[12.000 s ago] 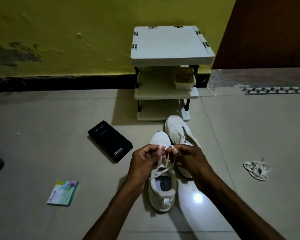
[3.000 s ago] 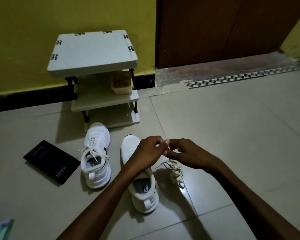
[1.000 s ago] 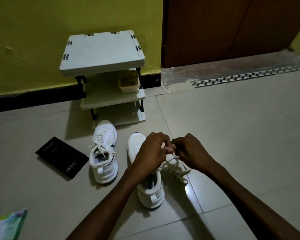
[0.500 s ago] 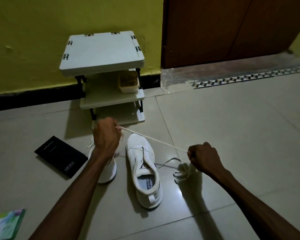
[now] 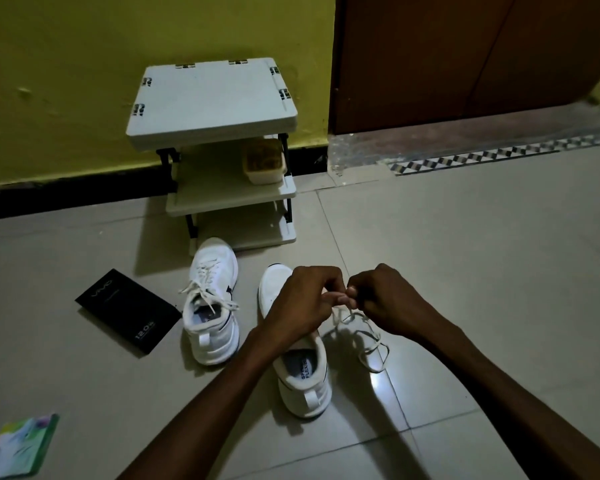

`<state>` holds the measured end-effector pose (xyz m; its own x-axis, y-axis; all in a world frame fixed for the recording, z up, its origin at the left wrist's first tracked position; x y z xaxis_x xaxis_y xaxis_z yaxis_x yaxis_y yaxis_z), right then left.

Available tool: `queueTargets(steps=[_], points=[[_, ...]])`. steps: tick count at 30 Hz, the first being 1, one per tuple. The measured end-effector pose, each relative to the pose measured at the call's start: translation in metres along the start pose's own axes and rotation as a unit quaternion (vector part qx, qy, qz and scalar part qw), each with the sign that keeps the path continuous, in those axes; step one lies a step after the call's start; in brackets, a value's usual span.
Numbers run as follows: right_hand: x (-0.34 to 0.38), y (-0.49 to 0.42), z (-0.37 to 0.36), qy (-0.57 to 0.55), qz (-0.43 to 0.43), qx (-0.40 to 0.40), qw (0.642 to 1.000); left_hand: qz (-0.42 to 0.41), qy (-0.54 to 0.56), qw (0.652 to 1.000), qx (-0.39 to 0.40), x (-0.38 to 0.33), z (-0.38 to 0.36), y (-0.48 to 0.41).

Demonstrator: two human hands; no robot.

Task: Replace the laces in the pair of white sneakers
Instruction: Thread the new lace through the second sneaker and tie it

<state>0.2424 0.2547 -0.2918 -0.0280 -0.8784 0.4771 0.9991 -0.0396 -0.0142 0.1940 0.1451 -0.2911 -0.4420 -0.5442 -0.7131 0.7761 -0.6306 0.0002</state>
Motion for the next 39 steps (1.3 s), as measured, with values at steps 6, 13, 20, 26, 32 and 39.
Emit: queueTargets(steps=[6,13,20,26,32,39], points=[[-0.003,0.002,-0.003,-0.012,-0.042,0.015,0.999,0.022,-0.031,0.996,-0.08,0.007,0.027,0.001],[-0.051,0.028,-0.01,0.08,-0.141,0.052,0.985,0.206,-0.16,0.93,-0.259,0.096,0.115,0.003],[-0.027,0.01,-0.014,0.004,-0.059,0.034,0.998,0.042,-0.135,0.985,-0.095,0.035,0.039,-0.003],[-0.012,-0.003,-0.008,0.002,-0.028,0.04,0.999,-0.034,0.014,0.998,0.043,-0.008,-0.016,-0.003],[-0.014,-0.002,-0.005,0.003,-0.043,0.07,0.997,-0.069,0.0,0.997,0.019,-0.012,-0.014,-0.004],[-0.007,-0.004,-0.008,0.003,-0.055,0.088,0.995,-0.046,-0.042,0.998,-0.007,-0.01,-0.008,-0.006]])
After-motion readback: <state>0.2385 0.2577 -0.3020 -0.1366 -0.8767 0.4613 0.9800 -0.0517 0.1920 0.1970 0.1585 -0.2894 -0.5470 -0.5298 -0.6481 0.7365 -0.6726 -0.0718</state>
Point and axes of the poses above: each hand's wrist, its own y-axis away from the middle knuckle, its own z-axis out of the back of the hand, x = y × z, the point moved 8 cm from there along -y, towards the middle knuckle, and after that the axes turned 2 degrees about z, right-handed, at the moved point
